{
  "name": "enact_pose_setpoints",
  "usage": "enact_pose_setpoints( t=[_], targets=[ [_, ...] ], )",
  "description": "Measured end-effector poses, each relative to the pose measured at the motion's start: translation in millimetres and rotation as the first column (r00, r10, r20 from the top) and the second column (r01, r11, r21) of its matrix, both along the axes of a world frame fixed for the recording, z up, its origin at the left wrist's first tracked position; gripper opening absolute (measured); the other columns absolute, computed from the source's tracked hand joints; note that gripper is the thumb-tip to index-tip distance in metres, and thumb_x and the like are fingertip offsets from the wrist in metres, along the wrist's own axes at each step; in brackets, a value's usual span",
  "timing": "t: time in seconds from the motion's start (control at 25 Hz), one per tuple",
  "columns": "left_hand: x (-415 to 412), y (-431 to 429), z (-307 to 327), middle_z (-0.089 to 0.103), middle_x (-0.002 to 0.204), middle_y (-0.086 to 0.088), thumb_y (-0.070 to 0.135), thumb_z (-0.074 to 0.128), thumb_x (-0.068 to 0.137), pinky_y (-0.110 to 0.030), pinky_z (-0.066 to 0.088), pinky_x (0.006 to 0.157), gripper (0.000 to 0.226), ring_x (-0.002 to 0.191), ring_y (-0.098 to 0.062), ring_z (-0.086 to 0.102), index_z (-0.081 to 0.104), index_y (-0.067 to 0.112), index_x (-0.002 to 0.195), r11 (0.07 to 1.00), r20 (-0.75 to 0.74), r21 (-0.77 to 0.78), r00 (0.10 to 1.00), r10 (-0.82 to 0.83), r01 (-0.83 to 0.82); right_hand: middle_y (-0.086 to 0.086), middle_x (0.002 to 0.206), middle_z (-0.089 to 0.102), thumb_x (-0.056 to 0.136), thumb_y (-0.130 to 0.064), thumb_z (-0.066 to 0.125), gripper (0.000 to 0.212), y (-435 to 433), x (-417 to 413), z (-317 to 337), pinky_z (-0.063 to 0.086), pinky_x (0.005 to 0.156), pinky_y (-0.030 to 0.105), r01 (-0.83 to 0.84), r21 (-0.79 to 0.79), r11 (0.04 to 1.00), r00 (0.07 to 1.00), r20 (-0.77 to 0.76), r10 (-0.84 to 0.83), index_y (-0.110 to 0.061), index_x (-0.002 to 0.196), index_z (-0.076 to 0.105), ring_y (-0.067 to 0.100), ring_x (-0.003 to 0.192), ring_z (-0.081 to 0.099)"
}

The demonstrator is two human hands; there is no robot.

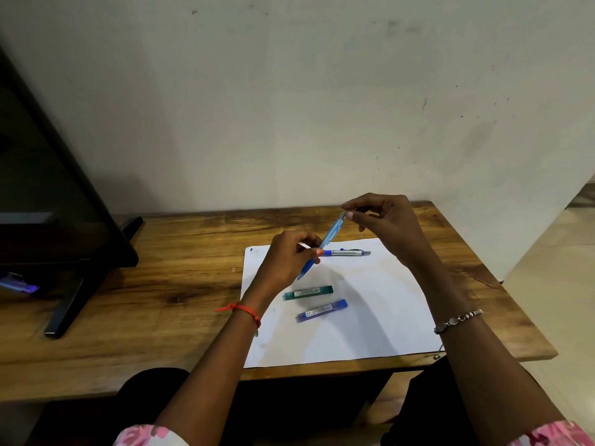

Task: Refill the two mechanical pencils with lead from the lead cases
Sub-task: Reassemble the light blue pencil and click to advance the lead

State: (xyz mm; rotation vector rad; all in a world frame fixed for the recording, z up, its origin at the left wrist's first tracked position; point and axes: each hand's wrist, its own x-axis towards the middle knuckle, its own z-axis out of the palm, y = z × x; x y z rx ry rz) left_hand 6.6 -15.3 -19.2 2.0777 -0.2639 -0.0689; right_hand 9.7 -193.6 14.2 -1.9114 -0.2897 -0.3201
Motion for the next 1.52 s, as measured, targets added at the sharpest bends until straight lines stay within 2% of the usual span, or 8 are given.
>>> enact_pose_setpoints(
  t=[0.16, 0.68, 0.8, 1.0, 1.08, 1.2, 1.36, 1.52],
  targets=[
    [-0.3, -0.2, -0.8, 0.066, 0.104, -0.017, 0.009, 0.060, 0.084, -0.022, 0.051, 0.072, 0.019, 0.079, -0.019, 0.064, 0.063, 0.000, 0.101, 0.999, -0.019, -0.048, 1.000, 0.021, -0.022, 0.007, 0.083, 0.068, 0.081, 0.000, 0.066, 0.018, 2.8, -0.4, 0.0, 0.048, 0.058, 0.018, -0.022, 0.040, 0.999, 1.000, 0.007, 0.022, -0.009, 0.096, 0.070, 0.012, 0.070, 0.060],
    [-8.8, -3.8, 6.6, 0.065, 0.092, -0.012, 0.008, 0.057, 0.086, -0.017, 0.053, 0.064, 0.016, 0.069, -0.014, 0.065, 0.062, 0.001, 0.099, 0.979, -0.042, -0.205, 0.999, 0.004, -0.012, 0.005, 0.082, 0.067, 0.083, 0.004, 0.061, 0.019, 6.5, -1.3, -0.3, 0.052, 0.065, 0.030, -0.096, 0.183, 0.978, 0.995, 0.002, 0.098, -0.008, 0.097, 0.068, 0.011, 0.068, 0.062],
    [-9.5, -6.9, 13.6, 0.065, 0.080, -0.003, 0.008, 0.057, 0.086, -0.015, 0.055, 0.061, 0.008, 0.059, -0.003, 0.066, 0.061, 0.008, 0.093, 0.943, -0.053, -0.334, 0.998, -0.037, 0.017, 0.003, 0.084, 0.067, 0.086, -0.001, 0.058, 0.021, 9.2, -1.1, -1.2, 0.053, 0.068, 0.027, -0.135, 0.430, 0.893, 0.983, -0.058, 0.176, -0.010, 0.103, 0.066, 0.016, 0.077, 0.064],
    [-12.6, -11.6, 17.9, 0.068, 0.082, -0.002, 0.009, 0.055, 0.088, -0.026, 0.059, 0.064, 0.013, 0.066, -0.010, 0.069, 0.065, 0.008, 0.096, 0.837, -0.131, -0.547, 0.988, -0.087, 0.001, -0.002, 0.070, 0.063, 0.098, -0.019, 0.037, 0.025, 30.4, -2.8, 2.5, 0.052, 0.068, 0.024, -0.220, 0.530, 0.819, 0.933, -0.132, 0.336, -0.012, 0.094, 0.062, 0.015, 0.073, 0.066],
    [-12.4, -10.6, 16.4, 0.071, 0.084, -0.003, 0.012, 0.053, 0.089, -0.029, 0.060, 0.067, 0.017, 0.075, -0.014, 0.070, 0.066, 0.007, 0.099, 0.771, -0.171, -0.637, 0.975, -0.142, 0.001, -0.004, 0.056, 0.049, 0.099, -0.030, 0.033, 0.031, 35.4, -0.5, 10.8, 0.049, 0.057, 0.025, -0.190, 0.710, 0.678, 0.912, -0.128, 0.390, -0.015, 0.084, 0.055, 0.014, 0.057, 0.056],
    [-13.2, -10.5, 12.6, 0.073, 0.086, -0.005, 0.016, 0.049, 0.091, -0.029, 0.059, 0.070, 0.021, 0.081, -0.017, 0.071, 0.066, 0.004, 0.097, 0.726, -0.260, -0.688, 0.943, -0.209, -0.029, -0.006, 0.041, 0.029, 0.096, -0.048, 0.030, 0.048, 28.9, 4.7, 25.2, 0.025, 0.039, 0.018, -0.102, 0.873, 0.476, 0.908, -0.114, 0.403, -0.016, 0.063, 0.045, 0.008, 0.036, 0.028],
    [-19.6, -14.2, 9.4, 0.071, 0.090, -0.008, 0.016, 0.046, 0.094, -0.029, 0.059, 0.073, 0.023, 0.080, -0.017, 0.072, 0.065, 0.004, 0.096, 0.747, -0.367, -0.663, 0.891, -0.268, -0.048, -0.006, 0.033, 0.021, 0.091, -0.045, 0.033, 0.055, 16.4, 5.6, 39.4, 0.012, 0.038, 0.014, -0.028, 0.906, 0.423, 0.938, -0.123, 0.324, -0.017, 0.044, 0.037, 0.007, 0.030, 0.018],
    [-22.3, -14.1, 11.1, 0.072, 0.090, -0.009, 0.014, 0.049, 0.092, -0.029, 0.060, 0.071, 0.021, 0.080, -0.018, 0.072, 0.065, 0.003, 0.098, 0.717, -0.412, -0.692, 0.862, -0.294, -0.087, -0.006, 0.033, 0.021, 0.089, -0.041, 0.031, 0.050, 11.0, 3.0, 52.5, 0.010, 0.039, 0.014, -0.028, 0.911, 0.412, 0.949, -0.105, 0.296, -0.017, 0.046, 0.038, 0.007, 0.030, 0.016]
  ],
)
